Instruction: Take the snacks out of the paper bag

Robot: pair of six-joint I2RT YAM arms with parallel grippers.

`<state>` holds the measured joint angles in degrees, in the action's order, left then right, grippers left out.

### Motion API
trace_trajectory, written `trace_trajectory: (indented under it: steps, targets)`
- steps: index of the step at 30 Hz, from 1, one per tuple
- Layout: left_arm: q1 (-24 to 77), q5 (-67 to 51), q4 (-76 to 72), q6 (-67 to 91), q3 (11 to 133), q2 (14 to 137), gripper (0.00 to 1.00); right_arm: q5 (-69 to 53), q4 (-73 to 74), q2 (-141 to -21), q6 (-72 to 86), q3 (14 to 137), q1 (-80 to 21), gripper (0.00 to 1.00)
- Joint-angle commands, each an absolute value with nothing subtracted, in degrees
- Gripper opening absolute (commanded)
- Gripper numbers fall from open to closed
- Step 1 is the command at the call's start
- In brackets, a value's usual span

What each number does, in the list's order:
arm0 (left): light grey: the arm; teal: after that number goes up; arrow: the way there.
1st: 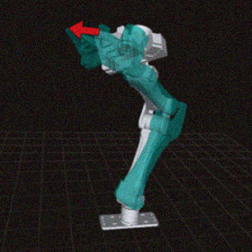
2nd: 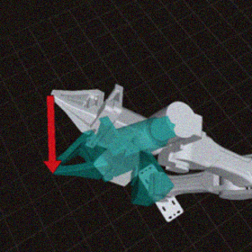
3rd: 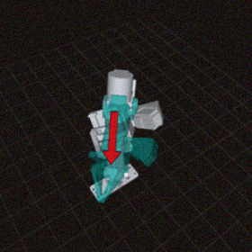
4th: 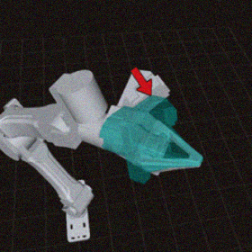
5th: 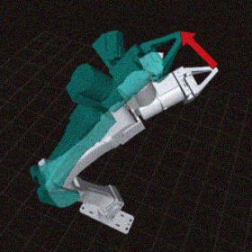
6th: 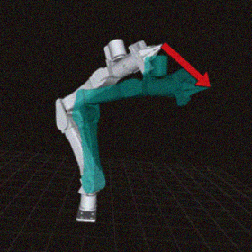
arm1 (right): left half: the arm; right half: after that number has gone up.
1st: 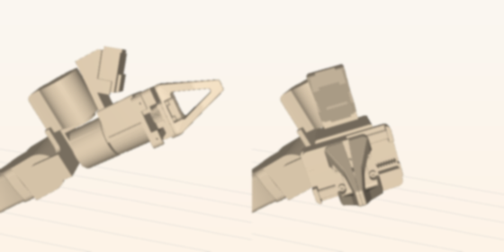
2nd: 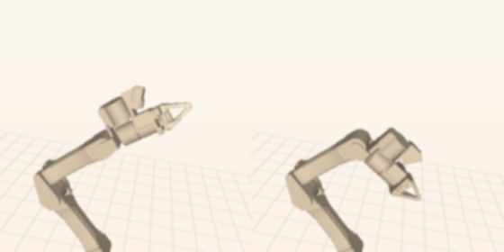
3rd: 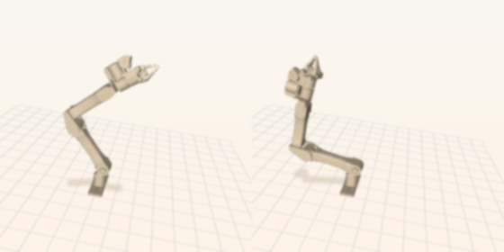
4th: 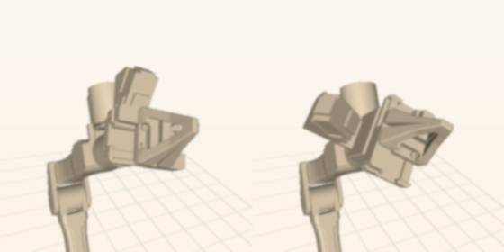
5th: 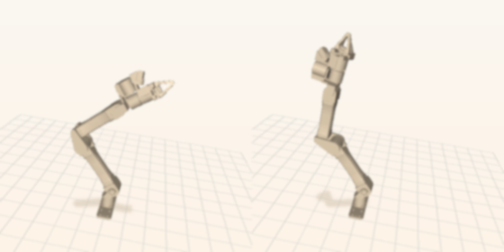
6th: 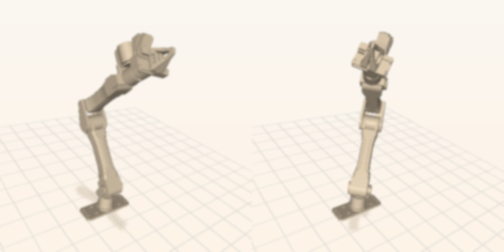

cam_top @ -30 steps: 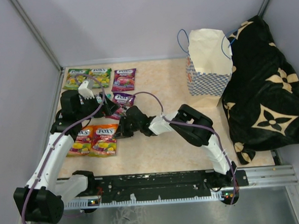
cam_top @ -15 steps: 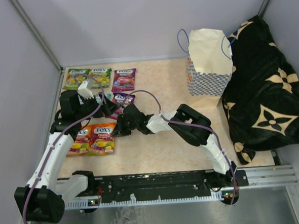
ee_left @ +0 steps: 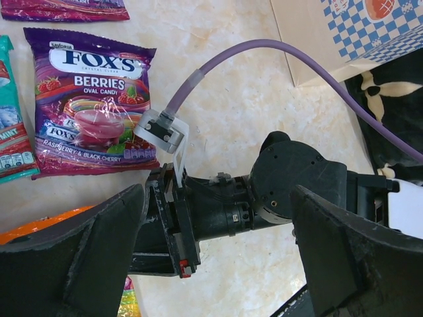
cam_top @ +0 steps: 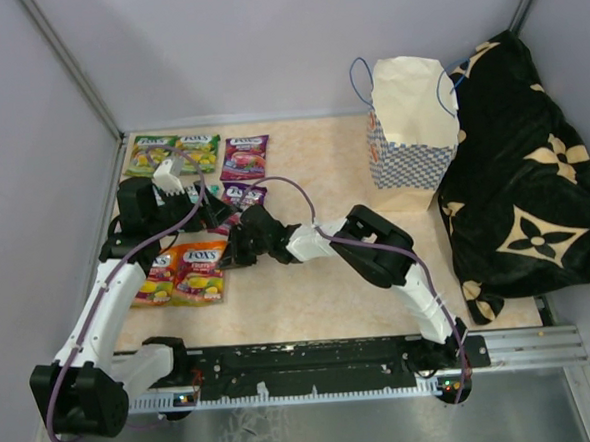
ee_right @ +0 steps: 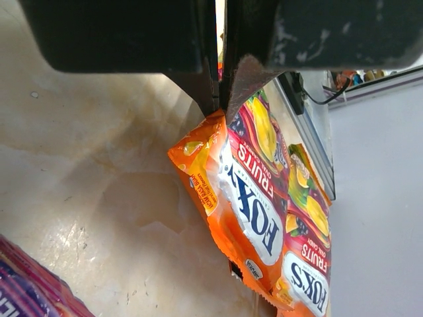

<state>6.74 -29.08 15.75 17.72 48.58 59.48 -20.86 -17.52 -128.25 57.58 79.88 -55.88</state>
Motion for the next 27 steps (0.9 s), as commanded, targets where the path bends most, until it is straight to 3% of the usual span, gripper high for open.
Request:
trace_trajectory:
  steps: [1, 10, 12, 16, 19, 22, 27]
  targets:
    - [6.2, -30.4, 14.2, 17.6, 47.7, 59.4, 0.96, -22.0, -20.4, -126.3, 56.8, 79.0, -56.3, 0.0]
    - [6.0, -30.8, 14.1, 17.6, 47.7, 59.6, 0.96, -22.4, -20.9, -125.7, 56.3, 78.2, -55.6, 0.02]
    - [6.0, -30.8, 14.0, 17.6, 47.6, 59.6, 0.96, -22.5, -20.4, -125.5, 55.8, 78.5, -55.7, 0.12]
    - [5.9, -30.8, 14.0, 17.6, 47.6, 59.6, 0.96, -22.0, -19.5, -124.5, 54.7, 77.6, -55.5, 0.46]
    - [5.8, -30.5, 14.0, 17.5, 47.6, 59.6, 0.96, -20.9, -18.8, -122.7, 53.5, 75.6, -55.3, 0.64]
    - [5.8, -30.5, 13.9, 17.6, 47.6, 59.7, 0.96, -20.1, -17.6, -120.4, 51.7, 73.8, -55.0, 0.74]
    - [5.8, -30.3, 13.7, 17.7, 47.9, 60.1, 0.96, -18.5, -16.1, -115.4, 48.8, 68.4, -54.6, 0.81]
